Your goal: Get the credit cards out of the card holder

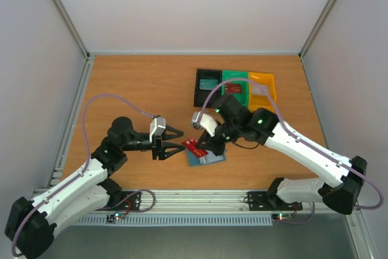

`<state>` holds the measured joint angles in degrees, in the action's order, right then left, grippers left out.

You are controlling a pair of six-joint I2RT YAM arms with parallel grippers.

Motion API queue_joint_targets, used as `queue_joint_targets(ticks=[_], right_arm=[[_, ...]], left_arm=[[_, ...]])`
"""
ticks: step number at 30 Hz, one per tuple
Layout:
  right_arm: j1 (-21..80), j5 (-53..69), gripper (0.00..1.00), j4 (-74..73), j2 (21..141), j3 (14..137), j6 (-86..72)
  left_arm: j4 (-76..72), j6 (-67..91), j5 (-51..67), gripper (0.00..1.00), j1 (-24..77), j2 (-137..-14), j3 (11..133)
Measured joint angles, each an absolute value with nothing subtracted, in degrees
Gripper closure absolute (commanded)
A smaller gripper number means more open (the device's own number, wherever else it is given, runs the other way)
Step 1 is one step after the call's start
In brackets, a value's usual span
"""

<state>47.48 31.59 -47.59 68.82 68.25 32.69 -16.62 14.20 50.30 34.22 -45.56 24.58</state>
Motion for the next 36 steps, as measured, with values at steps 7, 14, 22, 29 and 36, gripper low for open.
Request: queue_joint_targets(ticks=[7,14,22,29,36], right_arm=[[59.6,18.1,0.99,-59.7,77.8,74.0,39.5],[61.9,14.9,0.99,-60.9,83.0,78.0,42.6],[62.4,15.3,0.99,-61.5,81.9,78.3,44.4],[62.4,12.4,0.58,-57.1,75.9,74.7,45.2],[62.2,1.1,0.30,-48.4,65.7,68.0,46.7]], left_arm=[[-2.8,-3.8,54.0,0.52,36.1,-46.1,24.7],[3.2,-9.4,53.8,0.92,38.7,-46.2,24.7],[0.6,-7.8,51.8,1.00,38.8,-46.2,24.6],[-4.5,0.4,49.5,1.00,39.2,-46.2,24.6],[-12.3,18.3,43.6,1.00,35.5,-46.2,24.6]])
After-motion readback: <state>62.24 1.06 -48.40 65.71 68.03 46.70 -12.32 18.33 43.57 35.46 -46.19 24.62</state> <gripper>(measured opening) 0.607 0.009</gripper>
